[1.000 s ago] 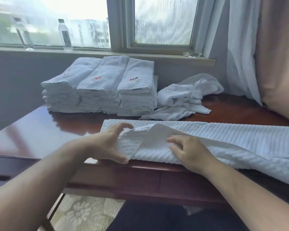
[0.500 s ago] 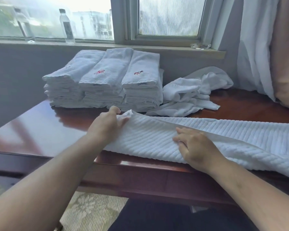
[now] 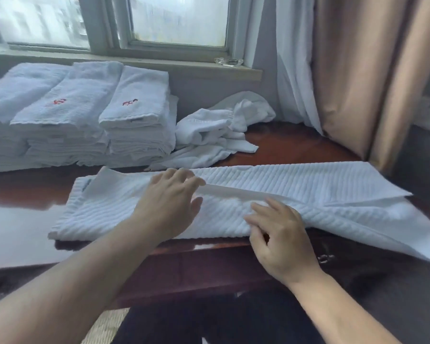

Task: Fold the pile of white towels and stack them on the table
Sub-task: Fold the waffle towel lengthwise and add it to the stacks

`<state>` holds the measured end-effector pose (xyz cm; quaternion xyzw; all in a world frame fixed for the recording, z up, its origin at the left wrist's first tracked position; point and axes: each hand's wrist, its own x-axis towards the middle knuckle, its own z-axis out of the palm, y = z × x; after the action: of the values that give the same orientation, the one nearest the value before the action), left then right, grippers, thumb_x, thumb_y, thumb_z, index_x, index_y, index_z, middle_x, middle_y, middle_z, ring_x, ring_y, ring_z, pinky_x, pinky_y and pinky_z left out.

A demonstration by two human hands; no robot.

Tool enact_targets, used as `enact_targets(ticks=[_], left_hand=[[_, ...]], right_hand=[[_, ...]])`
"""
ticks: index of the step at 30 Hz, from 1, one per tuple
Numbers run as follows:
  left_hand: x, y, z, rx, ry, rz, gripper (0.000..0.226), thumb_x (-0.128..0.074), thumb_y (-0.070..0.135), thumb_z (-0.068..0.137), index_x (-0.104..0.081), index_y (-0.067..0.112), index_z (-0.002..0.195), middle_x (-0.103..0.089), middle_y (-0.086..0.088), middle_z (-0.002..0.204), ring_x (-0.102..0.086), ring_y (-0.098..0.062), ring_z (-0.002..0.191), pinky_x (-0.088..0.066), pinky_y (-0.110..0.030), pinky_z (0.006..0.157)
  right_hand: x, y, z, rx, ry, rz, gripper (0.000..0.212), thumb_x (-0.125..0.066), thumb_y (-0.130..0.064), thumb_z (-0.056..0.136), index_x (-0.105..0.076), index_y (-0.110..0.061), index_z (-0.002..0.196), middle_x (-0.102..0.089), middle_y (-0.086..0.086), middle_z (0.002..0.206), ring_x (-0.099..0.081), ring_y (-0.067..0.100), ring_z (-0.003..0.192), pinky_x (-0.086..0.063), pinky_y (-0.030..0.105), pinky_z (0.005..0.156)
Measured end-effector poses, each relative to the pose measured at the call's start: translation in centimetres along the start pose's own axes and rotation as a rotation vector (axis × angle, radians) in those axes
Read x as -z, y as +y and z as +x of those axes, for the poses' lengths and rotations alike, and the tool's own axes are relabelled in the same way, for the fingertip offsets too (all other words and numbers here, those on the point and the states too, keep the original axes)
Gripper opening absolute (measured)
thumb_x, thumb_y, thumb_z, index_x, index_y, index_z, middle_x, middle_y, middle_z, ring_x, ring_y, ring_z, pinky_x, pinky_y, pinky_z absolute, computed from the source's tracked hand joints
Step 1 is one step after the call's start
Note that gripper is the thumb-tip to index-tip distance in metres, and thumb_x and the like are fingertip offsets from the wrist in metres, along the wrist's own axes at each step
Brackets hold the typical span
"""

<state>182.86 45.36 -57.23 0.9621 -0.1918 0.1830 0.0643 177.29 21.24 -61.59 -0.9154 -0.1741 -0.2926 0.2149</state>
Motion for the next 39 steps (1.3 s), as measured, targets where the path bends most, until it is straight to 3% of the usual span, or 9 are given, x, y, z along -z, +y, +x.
enact_targets(ticks=[7, 11, 14, 16, 20, 26, 30, 35, 39], left_hand=[[-3.0, 12.2, 6.2, -0.280, -0.140, -0.140, 0.059, -0.046, 0.066, 0.093, -0.042, 0.037, 0.145, -0.047, 0.009, 0.147, -0.041, -0.017, 0.136, -0.031, -0.041, 0.113], [-4.0, 16.8, 8.0, -0.382, -0.151, -0.195, 0.055, -0.051, 0.065, 0.092, -0.046, 0.038, 0.140, -0.051, 0.010, 0.138, -0.046, -0.015, 0.128, -0.040, -0.038, 0.105], [-4.6, 17.6, 8.5, -0.366, -0.203, -0.303, 0.044, -0.055, 0.063, 0.090, -0.055, 0.039, 0.127, -0.053, 0.014, 0.118, -0.050, -0.011, 0.110, -0.046, -0.034, 0.089], [-4.9, 17.6, 8.9, -0.362, -0.225, -0.329, 0.039, -0.059, 0.063, 0.088, -0.057, 0.039, 0.119, -0.052, 0.017, 0.108, -0.050, -0.008, 0.095, -0.045, -0.032, 0.080], [-4.9, 17.1, 10.1, -0.324, -0.214, -0.379, 0.032, -0.058, 0.067, 0.087, -0.060, 0.039, 0.103, -0.054, 0.019, 0.095, -0.049, -0.003, 0.083, -0.043, -0.030, 0.072], [-4.2, 16.9, 12.4, -0.219, -0.035, -0.361, 0.038, -0.050, 0.065, 0.091, -0.056, 0.028, 0.084, -0.053, 0.011, 0.083, -0.053, -0.016, 0.080, -0.046, -0.036, 0.064], [-3.9, 16.1, 15.0, -0.141, 0.002, -0.273, 0.039, -0.052, 0.066, 0.092, -0.054, 0.028, 0.081, -0.051, 0.010, 0.077, -0.049, -0.013, 0.070, -0.035, -0.033, 0.055], [-5.5, 14.1, 18.3, 0.002, -0.046, -0.177, 0.041, -0.051, 0.068, 0.090, -0.055, 0.029, 0.081, -0.051, 0.011, 0.070, -0.046, -0.006, 0.061, -0.033, -0.028, 0.050], [-7.7, 12.6, 20.1, 0.009, -0.102, -0.149, 0.043, -0.054, 0.068, 0.089, -0.047, 0.030, 0.072, -0.054, 0.010, 0.071, -0.050, -0.008, 0.066, -0.030, -0.029, 0.051]], right_hand=[[5.6, 8.5, -5.9, -0.275, 0.390, -0.131, 0.025, -0.055, -0.008, 0.079, -0.078, -0.016, 0.081, -0.072, -0.001, 0.095, -0.058, 0.020, 0.095, -0.042, 0.025, 0.087], [7.7, 12.1, -8.0, -1.090, 0.537, 0.285, 0.025, -0.048, -0.044, 0.080, -0.064, -0.026, 0.073, -0.067, -0.013, 0.077, -0.060, 0.014, 0.077, -0.044, 0.019, 0.066], [8.6, 14.2, -8.0, -1.541, 0.613, 0.966, 0.052, -0.054, -0.064, 0.088, -0.063, -0.017, 0.107, -0.069, 0.008, 0.100, -0.068, 0.027, 0.093, -0.052, 0.037, 0.071], [9.2, 15.2, -7.5, -1.524, 0.694, 1.081, 0.050, -0.060, -0.060, 0.091, -0.064, -0.014, 0.109, -0.072, 0.008, 0.098, -0.070, 0.026, 0.092, -0.053, 0.037, 0.066], [11.1, 16.8, -4.8, -1.362, 0.794, 0.760, 0.026, -0.056, -0.033, 0.087, -0.071, -0.015, 0.098, -0.073, 0.001, 0.074, -0.069, 0.013, 0.058, -0.052, 0.027, 0.051], [13.8, 19.5, 3.3, -1.279, 0.765, 0.560, 0.031, -0.049, -0.037, 0.081, -0.067, -0.012, 0.078, -0.066, -0.001, 0.055, -0.063, 0.015, 0.047, -0.049, 0.025, 0.043], [13.8, 21.7, 8.7, -1.212, 0.598, 0.361, 0.031, -0.049, -0.040, 0.076, -0.062, -0.012, 0.080, -0.071, 0.008, 0.080, -0.069, 0.028, 0.072, -0.059, 0.040, 0.070], [11.8, 25.0, 12.8, -1.158, 0.321, 0.063, 0.026, -0.053, -0.035, 0.087, -0.063, -0.012, 0.093, -0.063, 0.003, 0.083, -0.057, 0.019, 0.069, -0.032, 0.024, 0.052], [9.0, 27.1, 13.9, -1.174, 0.192, 0.001, 0.026, -0.051, -0.028, 0.089, -0.061, -0.007, 0.102, -0.063, 0.007, 0.087, -0.061, 0.025, 0.075, -0.035, 0.026, 0.055]])
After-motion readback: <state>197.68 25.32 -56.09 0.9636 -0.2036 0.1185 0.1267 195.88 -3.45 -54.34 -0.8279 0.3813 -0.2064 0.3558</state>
